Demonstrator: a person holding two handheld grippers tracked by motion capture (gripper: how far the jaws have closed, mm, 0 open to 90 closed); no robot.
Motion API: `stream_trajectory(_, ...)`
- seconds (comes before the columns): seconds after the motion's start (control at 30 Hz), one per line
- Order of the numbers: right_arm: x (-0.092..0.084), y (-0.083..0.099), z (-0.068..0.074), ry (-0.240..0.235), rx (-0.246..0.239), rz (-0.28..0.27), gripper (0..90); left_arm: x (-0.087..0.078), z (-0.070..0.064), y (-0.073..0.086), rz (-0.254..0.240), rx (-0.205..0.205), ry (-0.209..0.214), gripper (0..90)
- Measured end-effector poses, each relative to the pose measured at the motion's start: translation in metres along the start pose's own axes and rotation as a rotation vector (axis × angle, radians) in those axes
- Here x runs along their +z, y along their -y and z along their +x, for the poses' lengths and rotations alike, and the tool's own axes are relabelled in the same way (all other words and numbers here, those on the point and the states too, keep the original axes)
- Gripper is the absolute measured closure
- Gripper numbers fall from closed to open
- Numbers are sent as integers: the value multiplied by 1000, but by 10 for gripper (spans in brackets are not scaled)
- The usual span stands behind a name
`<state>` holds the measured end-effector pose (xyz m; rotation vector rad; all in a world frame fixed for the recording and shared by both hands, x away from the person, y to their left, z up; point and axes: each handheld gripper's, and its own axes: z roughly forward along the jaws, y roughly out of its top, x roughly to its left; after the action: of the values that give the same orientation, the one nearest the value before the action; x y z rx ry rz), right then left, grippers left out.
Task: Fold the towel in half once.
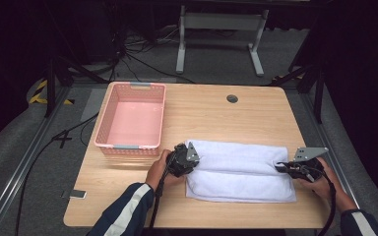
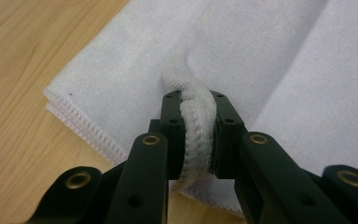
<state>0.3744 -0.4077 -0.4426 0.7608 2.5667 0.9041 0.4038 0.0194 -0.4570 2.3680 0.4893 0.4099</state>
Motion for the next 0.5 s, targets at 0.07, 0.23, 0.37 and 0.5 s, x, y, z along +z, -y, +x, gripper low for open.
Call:
stream_trajectory(0.07,2,-3,-5,16,6,3,821,3,6,-2,-3,-28,-4,786)
stream_trajectory(0.23,1,-3,-8,23,15,-32,818,-4,11,-4,-59,-74,8,785)
stream_trajectory(0.37,-19,-4,-6,7,12,-122,818,-22,11,-10,-140,-88,8,783)
stream_trajectory(0.5,-40,-8,-2,-1,-11,-189,818,-49,1,-18,-236,-64,22,782)
